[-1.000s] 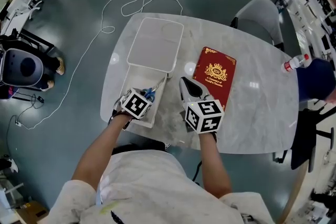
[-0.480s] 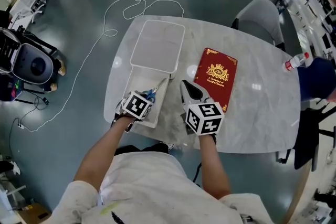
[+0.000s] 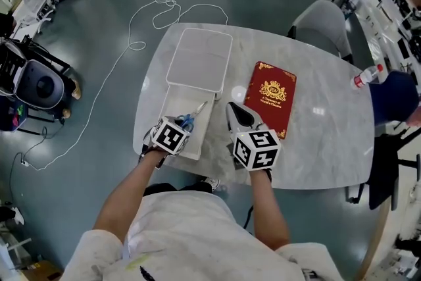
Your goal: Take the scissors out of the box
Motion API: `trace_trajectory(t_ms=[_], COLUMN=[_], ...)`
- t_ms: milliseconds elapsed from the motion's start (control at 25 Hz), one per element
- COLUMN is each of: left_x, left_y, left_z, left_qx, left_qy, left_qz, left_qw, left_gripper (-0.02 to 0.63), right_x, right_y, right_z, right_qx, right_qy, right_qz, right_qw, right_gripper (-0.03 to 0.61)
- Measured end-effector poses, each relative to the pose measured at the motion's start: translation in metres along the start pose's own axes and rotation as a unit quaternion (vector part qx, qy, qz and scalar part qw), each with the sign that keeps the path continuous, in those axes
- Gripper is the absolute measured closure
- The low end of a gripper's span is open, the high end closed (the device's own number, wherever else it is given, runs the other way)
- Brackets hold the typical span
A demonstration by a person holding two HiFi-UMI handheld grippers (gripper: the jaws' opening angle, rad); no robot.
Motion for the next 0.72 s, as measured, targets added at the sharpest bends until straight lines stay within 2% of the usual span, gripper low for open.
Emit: trace_trajectory(t_ms=[280, 720], left_x=[0.002, -0.002], left_y=[0.000, 0.001], left_z=[-0.018, -0.060], left_qx=[0.026, 0.080], left_qy=[0.002, 0.014], left_qz=[0.024, 0.066], left_qw=[0.9994, 0.9945], left_gripper=[0.537, 0.537], right_x=[-0.024, -0.061], right_y=[-0.003, -0.007], right_z=[-0.006, -0.030], right_qx=[0.005, 0.018], right_qy=[0.010, 0.053], right_qz=[-0.015, -0.019], right_qw=[1.000, 0.998], right_gripper=[0.572, 0.572])
Point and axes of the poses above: the fingertips, and each gripper's own axes: z forward along the fingers, x to its right, y out of its underside, the point moved 7 cm from there along -z, backward along the fingers, and after that the axes turned 12 degrees about y, right-handed, at the moved point
